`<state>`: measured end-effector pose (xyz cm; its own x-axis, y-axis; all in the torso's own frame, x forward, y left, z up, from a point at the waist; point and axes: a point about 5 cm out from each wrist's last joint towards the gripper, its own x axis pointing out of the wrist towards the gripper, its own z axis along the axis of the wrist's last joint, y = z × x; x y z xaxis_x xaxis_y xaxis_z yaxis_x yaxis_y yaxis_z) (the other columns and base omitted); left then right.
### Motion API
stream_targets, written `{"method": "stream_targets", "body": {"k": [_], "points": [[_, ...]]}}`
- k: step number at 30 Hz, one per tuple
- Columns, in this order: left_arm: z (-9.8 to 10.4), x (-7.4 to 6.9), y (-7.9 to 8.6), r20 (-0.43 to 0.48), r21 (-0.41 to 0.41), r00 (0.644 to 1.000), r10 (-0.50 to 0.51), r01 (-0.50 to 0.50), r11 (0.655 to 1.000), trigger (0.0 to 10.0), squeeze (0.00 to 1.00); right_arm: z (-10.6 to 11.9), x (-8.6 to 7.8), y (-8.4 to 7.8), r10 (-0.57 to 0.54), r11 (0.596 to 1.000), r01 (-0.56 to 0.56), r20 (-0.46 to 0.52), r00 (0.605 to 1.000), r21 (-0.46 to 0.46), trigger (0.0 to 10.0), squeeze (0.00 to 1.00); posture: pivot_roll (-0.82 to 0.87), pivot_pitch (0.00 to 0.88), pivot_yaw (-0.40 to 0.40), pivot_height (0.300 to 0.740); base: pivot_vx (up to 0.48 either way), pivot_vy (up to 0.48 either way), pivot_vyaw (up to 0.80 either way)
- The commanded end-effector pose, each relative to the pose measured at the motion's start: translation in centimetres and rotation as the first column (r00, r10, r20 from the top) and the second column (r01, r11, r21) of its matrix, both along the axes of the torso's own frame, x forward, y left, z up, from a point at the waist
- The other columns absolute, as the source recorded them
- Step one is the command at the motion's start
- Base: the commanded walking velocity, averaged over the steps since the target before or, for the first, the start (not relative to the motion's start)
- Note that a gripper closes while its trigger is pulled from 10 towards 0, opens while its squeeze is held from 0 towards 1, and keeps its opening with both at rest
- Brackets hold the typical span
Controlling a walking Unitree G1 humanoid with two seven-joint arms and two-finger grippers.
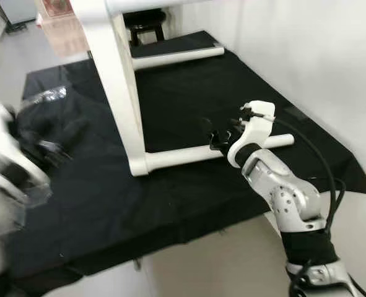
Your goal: Building children table
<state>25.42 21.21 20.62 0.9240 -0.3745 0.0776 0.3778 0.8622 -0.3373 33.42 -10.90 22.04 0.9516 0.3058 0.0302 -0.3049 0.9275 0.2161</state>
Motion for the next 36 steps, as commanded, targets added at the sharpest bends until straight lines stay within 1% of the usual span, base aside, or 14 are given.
{"method": "stream_targets", "body": {"k": [1, 2, 3, 4, 6, 12, 18, 19, 24, 25, 26, 30, 33, 36], "points": [[0.5, -0.3, -1.1, 0.019, 0.021, 1.000, -0.002, 0.001, 1.000, 10.0, 0.00, -0.2, 0.1, 0.8, 0.017, 1.000, -0.017, 0.017, 1.000, -0.023, 10.0, 0.00, -0.04, 0.093, 0.054, 0.740, 0.000, 0.000, 0.00], [0.5, -0.3, -1.1, 0.019, 0.021, 1.000, -0.002, 0.001, 1.000, 10.0, 0.00, -0.2, 0.1, 0.8, 0.017, 1.000, -0.017, 0.017, 1.000, -0.023, 10.0, 0.00, -0.04, 0.093, 0.054, 0.740, 0.000, 0.000, 0.00], [0.1, -0.5, -2.1, 0.014, 0.019, 1.000, -0.025, 0.024, 1.000, 10.0, 0.00, -0.3, 0.2, 1.0, 0.019, 0.999, -0.019, 0.025, 0.999, -0.035, 10.0, 0.00, -0.04, 0.093, 0.054, 0.740, 0.000, 0.000, 0.00], [-1.0, -1.1, -4.1, 0.007, 0.000, 0.995, -0.101, 0.101, 0.995, 10.0, 0.00, -0.7, 0.4, 1.3, 0.017, 0.999, -0.015, 0.040, 0.999, -0.048, 10.0, 0.00, -0.04, 0.084, 0.055, 0.740, 0.000, 0.000, 0.00], [-1.6, -1.6, -5.2, 0.016, -0.013, 0.992, -0.129, 0.129, 0.992, 10.0, 0.00, -0.9, 0.6, 1.4, 0.011, 0.998, -0.008, 0.054, 0.998, -0.056, 10.0, 0.00, -0.05, 0.083, 0.058, 0.740, 0.000, 0.000, 0.00], [-2.6, -1.8, -5.7, -0.003, 0.005, 0.997, -0.083, 0.083, 0.997, 10.0, 0.00, -1.4, 1.0, 1.2, -0.009, 0.998, 0.013, 0.064, 0.998, -0.060, 10.0, 0.00, -0.05, 0.074, 0.057, 0.740, 0.000, -0.311, 0.00], [-2.6, -1.4, -5.5, 0.008, 0.028, 1.000, -0.027, 0.027, 0.999, 10.0, 0.00, -1.7, 1.2, 1.1, -0.010, 0.997, 0.016, 0.073, 0.997, -0.078, 10.0, 0.00, -0.05, 0.064, 0.056, 0.740, 0.000, -0.441, 0.00], [-2.5, -1.1, -5.2, 0.022, 0.033, 1.000, 0.004, -0.005, 0.999, 10.0, 0.00, -1.9, 1.3, 1.1, -0.009, 0.996, 0.016, 0.077, 0.997, -0.087, 10.0, 0.00, -0.05, 0.061, 0.058, 0.740, 0.000, -0.439, 0.00], [-2.4, -0.9, -5.0, 0.037, 0.032, 0.999, 0.028, -0.029, 0.999, 10.0, 0.00, -2.1, 1.3, 1.2, -0.007, 0.995, 0.015, 0.083, 0.997, -0.094, 10.0, 0.00, -0.05, 0.058, 0.059, 0.740, 0.000, -0.436, 0.00], [-2.5, -0.5, -4.3, 0.046, 0.057, 0.994, 0.097, -0.100, 0.993, 10.0, 0.00, -2.8, 1.3, 1.3, 0.000, 0.993, 0.010, 0.078, 0.997, -0.122, 10.0, 0.00, -0.05, 0.053, 0.064, 0.740, 0.000, 0.000, 0.00], [-2.7, -0.4, -4.0, 0.047, 0.080, 0.990, 0.129, -0.133, 0.988, 10.0, 0.00, -3.2, 1.3, 1.2, 0.001, 0.990, 0.009, 0.075, 0.997, -0.142, 10.0, 0.00, -0.05, 0.052, 0.063, 0.740, 0.000, 0.000, 0.00], [-2.9, -0.4, -3.9, 0.047, 0.099, 0.988, 0.148, -0.152, 0.983, 10.0, 0.00, -3.7, 1.2, 1.1, 0.001, 0.987, 0.011, 0.072, 0.997, -0.161, 10.0, 0.00, -0.05, 0.051, 0.063, 0.740, 0.000, 0.000, 0.00], [-3.6, -0.6, -3.6, 0.040, 0.155, 0.987, 0.154, -0.159, 0.975, 10.0, 0.00, -4.7, 1.1, 0.7, -0.003, 0.983, 0.013, 0.056, 0.998, -0.182, 10.0, 0.00, -0.05, 0.045, 0.067, 0.740, 0.000, 0.000, 0.00], [-4.2, -0.8, -3.4, 0.031, 0.196, 0.987, 0.159, -0.162, 0.967, 10.0, 0.00, -5.7, 0.8, 0.1, 0.000, 0.987, 0.004, 0.029, 1.000, -0.162, 10.0, 0.00, -0.05, 0.044, 0.067, 0.740, 0.000, 0.000, 0.00]]}}
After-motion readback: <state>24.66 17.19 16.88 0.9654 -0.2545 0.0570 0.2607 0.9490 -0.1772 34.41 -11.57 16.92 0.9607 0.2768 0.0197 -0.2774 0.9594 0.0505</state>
